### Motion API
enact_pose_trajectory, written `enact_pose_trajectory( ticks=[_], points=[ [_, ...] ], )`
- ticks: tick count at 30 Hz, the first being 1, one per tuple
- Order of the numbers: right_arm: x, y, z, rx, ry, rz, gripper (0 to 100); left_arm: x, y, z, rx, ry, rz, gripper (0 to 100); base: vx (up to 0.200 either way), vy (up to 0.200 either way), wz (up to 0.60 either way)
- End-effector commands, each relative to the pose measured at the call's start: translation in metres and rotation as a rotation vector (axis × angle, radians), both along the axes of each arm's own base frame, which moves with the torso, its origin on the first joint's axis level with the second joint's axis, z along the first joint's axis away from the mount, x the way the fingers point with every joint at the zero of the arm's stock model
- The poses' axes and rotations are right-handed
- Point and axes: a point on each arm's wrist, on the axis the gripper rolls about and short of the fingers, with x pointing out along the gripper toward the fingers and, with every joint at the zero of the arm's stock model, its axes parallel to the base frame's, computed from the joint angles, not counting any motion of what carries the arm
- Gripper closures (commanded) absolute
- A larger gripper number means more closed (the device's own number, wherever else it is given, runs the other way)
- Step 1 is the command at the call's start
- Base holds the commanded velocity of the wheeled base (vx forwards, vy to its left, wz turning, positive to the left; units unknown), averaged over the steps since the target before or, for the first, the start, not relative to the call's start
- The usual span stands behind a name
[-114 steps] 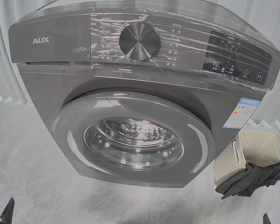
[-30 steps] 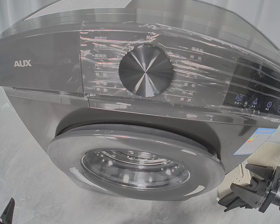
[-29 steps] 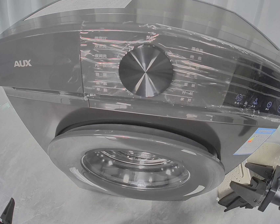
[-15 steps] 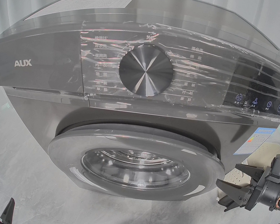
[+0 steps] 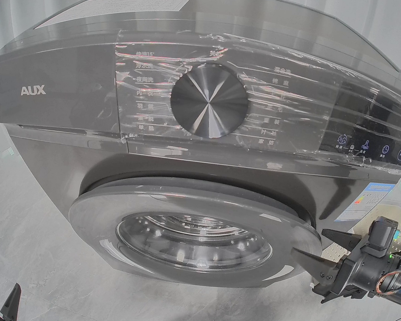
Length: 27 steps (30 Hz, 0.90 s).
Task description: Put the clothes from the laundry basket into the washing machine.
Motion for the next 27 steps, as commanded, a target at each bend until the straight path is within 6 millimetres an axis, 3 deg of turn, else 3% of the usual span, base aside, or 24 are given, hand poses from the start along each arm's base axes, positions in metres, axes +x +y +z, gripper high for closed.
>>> enact_pose_trajectory(
  ticks=[1, 6, 12, 17, 24, 27],
  points=[
    [0.004, 0.008, -0.011, -0.032, 0.04, 0.02, 0, 0.0, 0.0, -0.005, -0.001, 0.003, 0.0, 0, 0.0, 0.0, 0.0],
    [-0.001, 0.008, -0.016, -0.044, 0.055, 0.04, 0, 0.0, 0.0, -0.005, -0.001, 0.003, 0.0, 0, 0.0, 0.0, 0.0],
    [-0.012, 0.0, -0.025, -0.063, 0.066, 0.055, 0, 0.0, 0.0, -0.005, 0.001, 0.003, 0.0, 0, -0.2, 0.0, 0.0],
    [-0.022, -0.008, -0.028, -0.052, 0.067, 0.079, 0, 0.0, 0.0, -0.005, 0.002, 0.003, 0.0, 0, 0.0, 0.0, 0.0],
    [-0.014, -0.004, -0.016, -0.027, 0.029, 0.068, 0, 0.0, 0.0, -0.005, 0.004, 0.003, 0.0, 0, 0.0, 0.0, 0.0],
    [-0.006, 0.001, -0.016, -0.035, 0.041, 0.06, 0, 0.0, 0.0, -0.005, 0.002, 0.001, 0.0, 0, -0.2, 0.0, 0.0]
  ],
)
